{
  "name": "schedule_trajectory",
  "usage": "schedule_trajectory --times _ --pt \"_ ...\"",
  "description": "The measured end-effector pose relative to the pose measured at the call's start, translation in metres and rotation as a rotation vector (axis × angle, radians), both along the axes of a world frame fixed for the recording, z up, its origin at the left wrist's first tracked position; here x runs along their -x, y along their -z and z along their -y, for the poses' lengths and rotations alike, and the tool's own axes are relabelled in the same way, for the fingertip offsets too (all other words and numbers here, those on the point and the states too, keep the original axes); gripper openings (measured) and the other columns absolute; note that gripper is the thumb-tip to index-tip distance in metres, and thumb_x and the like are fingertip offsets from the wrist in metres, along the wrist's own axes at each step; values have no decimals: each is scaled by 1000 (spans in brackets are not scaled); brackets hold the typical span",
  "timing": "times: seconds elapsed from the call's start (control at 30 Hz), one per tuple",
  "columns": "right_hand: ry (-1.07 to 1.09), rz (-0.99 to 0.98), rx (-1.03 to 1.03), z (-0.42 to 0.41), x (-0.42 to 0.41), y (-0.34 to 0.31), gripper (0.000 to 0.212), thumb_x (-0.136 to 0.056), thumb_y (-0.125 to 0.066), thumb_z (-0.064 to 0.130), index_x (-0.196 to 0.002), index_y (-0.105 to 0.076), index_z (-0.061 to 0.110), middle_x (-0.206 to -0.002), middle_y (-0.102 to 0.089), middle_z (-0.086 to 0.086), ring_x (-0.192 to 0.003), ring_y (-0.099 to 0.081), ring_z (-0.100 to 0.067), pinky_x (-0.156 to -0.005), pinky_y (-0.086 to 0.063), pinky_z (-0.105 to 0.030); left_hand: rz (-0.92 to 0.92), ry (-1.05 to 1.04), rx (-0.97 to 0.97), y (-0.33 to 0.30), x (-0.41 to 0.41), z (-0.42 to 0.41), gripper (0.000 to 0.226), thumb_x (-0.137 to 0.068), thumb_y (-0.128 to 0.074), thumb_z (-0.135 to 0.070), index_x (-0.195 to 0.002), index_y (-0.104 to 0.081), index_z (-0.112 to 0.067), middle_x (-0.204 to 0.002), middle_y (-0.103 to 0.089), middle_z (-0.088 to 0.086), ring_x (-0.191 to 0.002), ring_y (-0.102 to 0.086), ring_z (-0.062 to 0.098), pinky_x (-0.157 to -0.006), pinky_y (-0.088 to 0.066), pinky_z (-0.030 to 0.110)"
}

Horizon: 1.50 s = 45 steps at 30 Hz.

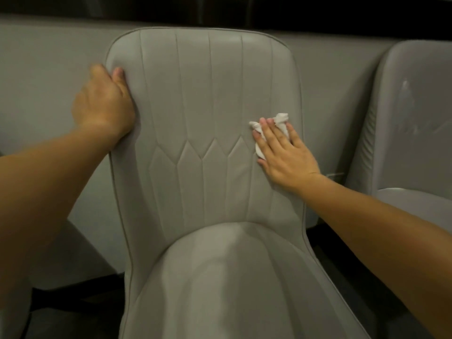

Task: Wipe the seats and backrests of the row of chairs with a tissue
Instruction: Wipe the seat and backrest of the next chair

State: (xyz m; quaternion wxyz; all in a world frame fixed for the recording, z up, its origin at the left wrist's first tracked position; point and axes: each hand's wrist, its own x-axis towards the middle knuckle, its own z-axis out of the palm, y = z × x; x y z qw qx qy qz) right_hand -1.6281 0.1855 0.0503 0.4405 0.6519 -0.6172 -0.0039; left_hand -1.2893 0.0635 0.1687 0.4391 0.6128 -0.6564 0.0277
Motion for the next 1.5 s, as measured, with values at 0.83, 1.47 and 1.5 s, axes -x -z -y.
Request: schedule_trajectory --times 0.83,1.47,1.5 --pt "150 577 -468 -64 -75 87 76 -95 -42 13 -160 -2 6 -167 8 -16 -154 12 -30 -125 3 -45 735 169 39 129 32 -118 87 -82 -49 -29 -156 -4 -17 -160 17 15 -146 19 34 -115 1 63" --pt "168 956 -620 -97 -84 164 72 -94 -34 71 -153 -29 31 -165 -17 0 -152 -4 -20 -122 -2 -50 658 347 -748 273 48 -188 78 -89 -13 -74 -155 -2 -35 -163 6 7 -147 17 31 -117 3 57" --pt "159 960 -607 -97 -84 166 71 -94 -34 71 -153 -30 31 -165 -18 0 -152 -5 -20 -122 -3 -50 644 346 -759 276 47 -187 78 -88 -10 -76 -154 0 -37 -163 7 6 -147 17 30 -117 4 56"
